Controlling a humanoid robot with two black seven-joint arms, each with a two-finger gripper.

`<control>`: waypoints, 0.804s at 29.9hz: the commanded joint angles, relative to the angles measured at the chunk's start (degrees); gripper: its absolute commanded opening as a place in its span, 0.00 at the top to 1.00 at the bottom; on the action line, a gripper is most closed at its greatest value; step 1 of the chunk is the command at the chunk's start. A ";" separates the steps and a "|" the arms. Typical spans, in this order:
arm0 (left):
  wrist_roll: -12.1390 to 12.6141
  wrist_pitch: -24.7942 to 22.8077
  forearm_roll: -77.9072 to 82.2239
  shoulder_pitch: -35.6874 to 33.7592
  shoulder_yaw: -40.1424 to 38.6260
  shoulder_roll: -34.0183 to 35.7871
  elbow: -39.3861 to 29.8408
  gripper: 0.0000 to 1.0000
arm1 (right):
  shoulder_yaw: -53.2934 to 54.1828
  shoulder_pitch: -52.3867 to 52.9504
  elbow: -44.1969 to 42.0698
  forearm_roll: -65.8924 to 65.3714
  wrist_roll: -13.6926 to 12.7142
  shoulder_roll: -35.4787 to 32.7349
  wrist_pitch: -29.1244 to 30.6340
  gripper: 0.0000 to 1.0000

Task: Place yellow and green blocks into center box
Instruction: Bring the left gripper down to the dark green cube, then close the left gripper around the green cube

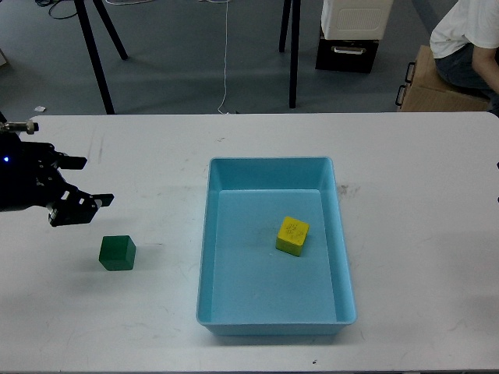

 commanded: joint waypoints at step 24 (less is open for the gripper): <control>0.00 0.00 0.02 -5.41 15.07 -9.34 10.40 0.10 | 0.25 -2.34 -0.22 0.07 0.09 0.09 -0.96 0.01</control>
